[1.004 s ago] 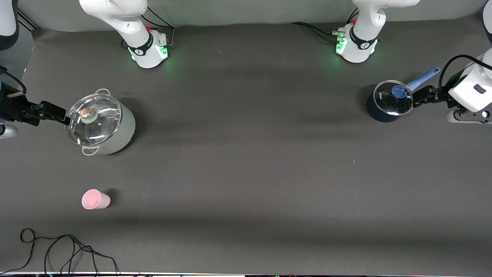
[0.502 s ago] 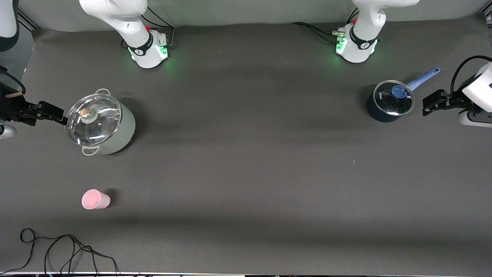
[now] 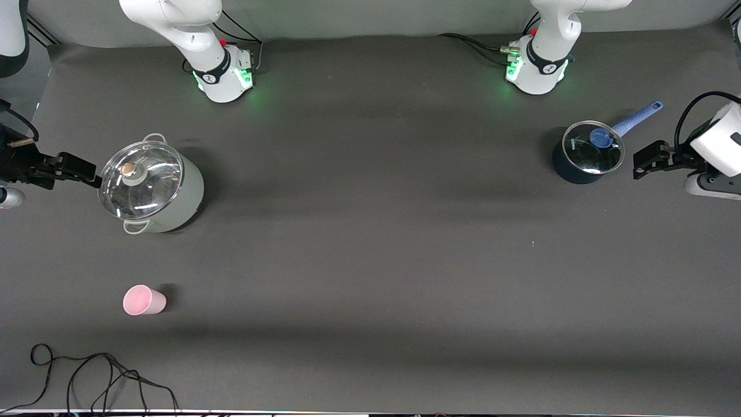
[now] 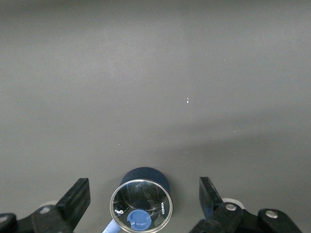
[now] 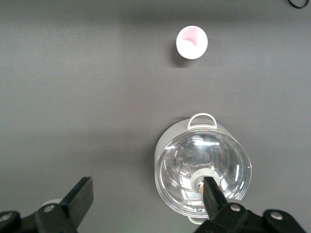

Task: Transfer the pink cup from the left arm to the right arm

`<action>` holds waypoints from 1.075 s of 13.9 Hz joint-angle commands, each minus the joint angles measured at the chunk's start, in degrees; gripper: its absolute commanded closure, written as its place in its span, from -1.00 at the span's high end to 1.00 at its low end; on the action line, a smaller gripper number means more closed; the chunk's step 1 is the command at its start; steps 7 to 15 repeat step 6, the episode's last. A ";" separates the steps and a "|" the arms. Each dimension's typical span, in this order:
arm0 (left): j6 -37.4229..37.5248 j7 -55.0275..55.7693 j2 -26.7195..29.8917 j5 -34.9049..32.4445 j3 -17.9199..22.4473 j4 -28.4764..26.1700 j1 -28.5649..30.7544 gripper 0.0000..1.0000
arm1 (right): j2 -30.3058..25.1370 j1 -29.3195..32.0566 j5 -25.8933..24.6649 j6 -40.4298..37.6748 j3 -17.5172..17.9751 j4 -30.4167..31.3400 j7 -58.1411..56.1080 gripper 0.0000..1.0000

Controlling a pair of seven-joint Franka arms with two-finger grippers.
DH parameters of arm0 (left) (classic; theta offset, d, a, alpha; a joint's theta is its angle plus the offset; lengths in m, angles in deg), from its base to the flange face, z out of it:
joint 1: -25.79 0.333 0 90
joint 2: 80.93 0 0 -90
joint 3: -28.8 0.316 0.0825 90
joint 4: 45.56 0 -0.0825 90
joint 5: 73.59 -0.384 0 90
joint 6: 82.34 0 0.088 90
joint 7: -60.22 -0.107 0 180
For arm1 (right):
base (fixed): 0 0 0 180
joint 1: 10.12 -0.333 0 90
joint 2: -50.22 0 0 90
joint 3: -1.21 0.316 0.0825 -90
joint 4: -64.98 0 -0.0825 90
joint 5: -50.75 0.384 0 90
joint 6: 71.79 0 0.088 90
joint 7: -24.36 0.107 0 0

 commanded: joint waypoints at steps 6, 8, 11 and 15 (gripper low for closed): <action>0.06 -1.02 0.50 0.58 -0.25 -0.44 0.72 1.00 | -0.39 -0.30 -0.51 -0.73 -0.19 -0.49 -1.15 0.99; 0.06 -1.02 0.50 0.58 -0.25 -0.44 0.72 1.00 | -0.39 -0.30 -0.51 -0.73 -0.19 -0.49 -1.15 0.99; 0.06 -1.02 0.50 0.58 -0.25 -0.44 0.72 1.00 | -0.39 -0.30 -0.51 -0.73 -0.19 -0.49 -1.15 0.99; 0.06 -1.02 0.50 0.58 -0.25 -0.44 0.72 1.00 | -0.39 -0.30 -0.51 -0.73 -0.19 -0.49 -1.15 0.99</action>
